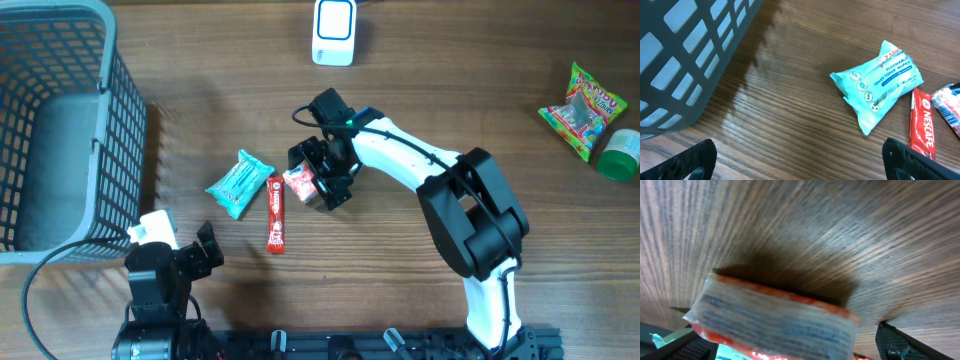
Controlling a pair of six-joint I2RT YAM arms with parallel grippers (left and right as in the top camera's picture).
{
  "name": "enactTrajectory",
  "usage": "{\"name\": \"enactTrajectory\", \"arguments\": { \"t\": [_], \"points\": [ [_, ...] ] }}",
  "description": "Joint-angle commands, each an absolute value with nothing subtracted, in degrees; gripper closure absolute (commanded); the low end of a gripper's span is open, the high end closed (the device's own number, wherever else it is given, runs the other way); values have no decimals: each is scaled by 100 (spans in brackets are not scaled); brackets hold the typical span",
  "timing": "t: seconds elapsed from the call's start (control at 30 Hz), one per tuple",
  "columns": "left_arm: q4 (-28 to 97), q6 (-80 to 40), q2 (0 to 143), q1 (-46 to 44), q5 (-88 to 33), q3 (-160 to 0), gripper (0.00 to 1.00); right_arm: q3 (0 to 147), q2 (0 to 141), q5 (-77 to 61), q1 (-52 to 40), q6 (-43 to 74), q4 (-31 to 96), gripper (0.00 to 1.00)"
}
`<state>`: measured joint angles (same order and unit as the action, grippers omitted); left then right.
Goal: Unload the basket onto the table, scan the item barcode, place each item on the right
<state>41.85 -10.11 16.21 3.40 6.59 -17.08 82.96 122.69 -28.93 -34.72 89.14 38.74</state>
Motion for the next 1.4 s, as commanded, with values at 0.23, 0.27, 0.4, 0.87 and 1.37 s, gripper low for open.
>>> {"name": "enactTrajectory", "arguments": {
  "t": [0.23, 0.27, 0.4, 0.87, 1.37],
  "points": [
    [4169, -941, 1608, 338, 716, -1693, 0, 9988, 12523, -1990, -3404, 7935, 5404, 1],
    [4169, -941, 1608, 338, 716, -1693, 0, 10068, 12525, -1990, -3400, 7913, 5415, 1],
    [4169, -941, 1608, 338, 716, -1693, 0, 10082, 12582, -1986, -3385, 7946, 5531, 1],
    [4169, -941, 1608, 338, 716, -1693, 0, 10082, 12980, -1800, -3367, 7968, 5927, 0],
    [4169, -941, 1608, 338, 716, -1693, 0, 10082, 13631, -2370, -3454, 7476, 5966, 4]
  ]
}}
